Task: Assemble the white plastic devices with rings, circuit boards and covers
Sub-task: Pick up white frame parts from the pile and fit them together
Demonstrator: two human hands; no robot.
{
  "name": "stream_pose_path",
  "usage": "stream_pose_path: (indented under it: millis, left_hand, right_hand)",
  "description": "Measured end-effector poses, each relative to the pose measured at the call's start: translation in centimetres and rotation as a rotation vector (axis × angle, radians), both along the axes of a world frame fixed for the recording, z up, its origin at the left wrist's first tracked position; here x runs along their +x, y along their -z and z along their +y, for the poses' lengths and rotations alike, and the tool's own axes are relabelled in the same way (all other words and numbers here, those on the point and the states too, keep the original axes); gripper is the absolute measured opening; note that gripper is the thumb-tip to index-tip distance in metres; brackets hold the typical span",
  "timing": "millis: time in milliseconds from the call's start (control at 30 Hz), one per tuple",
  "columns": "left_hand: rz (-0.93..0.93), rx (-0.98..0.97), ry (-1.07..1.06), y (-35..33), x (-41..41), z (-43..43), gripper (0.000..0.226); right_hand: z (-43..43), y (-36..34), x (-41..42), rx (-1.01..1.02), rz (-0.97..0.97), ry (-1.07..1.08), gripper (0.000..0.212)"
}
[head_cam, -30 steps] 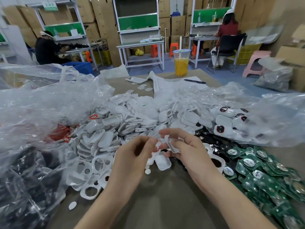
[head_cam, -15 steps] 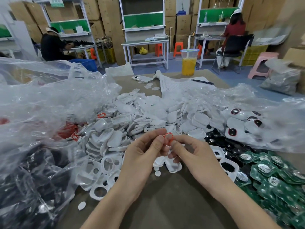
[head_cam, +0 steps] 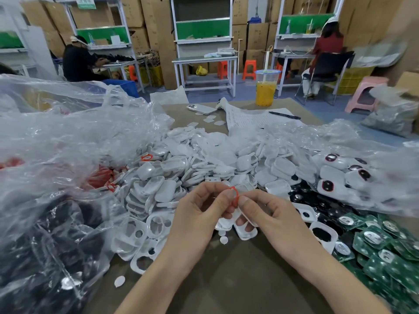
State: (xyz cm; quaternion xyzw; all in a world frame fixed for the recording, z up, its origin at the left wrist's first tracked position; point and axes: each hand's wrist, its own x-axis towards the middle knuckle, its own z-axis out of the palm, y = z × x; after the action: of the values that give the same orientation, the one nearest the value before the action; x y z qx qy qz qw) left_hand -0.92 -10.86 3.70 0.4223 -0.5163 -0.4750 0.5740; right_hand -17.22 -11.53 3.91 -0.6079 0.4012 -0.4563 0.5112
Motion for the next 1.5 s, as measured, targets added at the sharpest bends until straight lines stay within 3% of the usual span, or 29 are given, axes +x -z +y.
stream_pose_path:
  millis: [100,300,433,533,667,867,1000,1133,1300,1367,1500]
  left_hand:
    - [0.016,-0.004,-0.029,0.1,-0.3,-0.1,0.014]
    - [0.255,0.096,0.096,0.5,-0.6,0.2,0.018]
    - [0.169,0.086,0.051,0.3,-1.0,0.3,0.017]
    - [0.004,0.015,-0.014,0.0,-0.8,0.5,0.008]
    - [-0.164,-0.081,-0.054,-0.2,-0.9,0.9,0.012]
    - [-0.198,-0.079,-0.041,-0.1,-0.8,0.8,0.013]
    - [-0.211,-0.075,-0.05,0.0,-0.7,0.8,0.012]
    - [-0.254,-0.102,-0.104,0.1,-0.8,1.0,0.009]
    - [-0.079,-0.054,-0.136,0.0,-0.8,0.6,0.009]
    - [-0.041,-0.021,-0.108,0.1,-0.8,0.6,0.01]
    - [-0.06,0.007,-0.071,0.4,-1.2,0.8,0.013]
  right_hand:
    - [0.0,0.1,0.3,-0.005,-0.032,0.017,0.027]
    - [-0.1,0.1,0.1,-0.068,-0.075,0.137,0.015]
    - [-0.1,0.1,-0.1,-0.095,-0.069,0.148,0.019]
    - [-0.1,0.2,-0.2,-0.111,0.005,0.14,0.017]
    - [-0.2,0.3,-0.6,-0.139,0.085,0.152,0.02]
    - [-0.2,0.5,-0.8,-0.184,0.179,0.183,0.003]
    - [-0.2,0.7,-0.7,-0.195,0.188,0.183,0.003]
    - [-0.2,0.5,-0.6,-0.144,0.111,0.17,0.023]
    - [-0.8,0.8,-1.2,-0.151,0.102,0.179,0.054]
    - [-0.8,0.9,-0.9,-0.119,0.098,0.183,0.049]
    - [-0.8,1.1,-0.6,-0.013,-0.048,0.17,0.014]
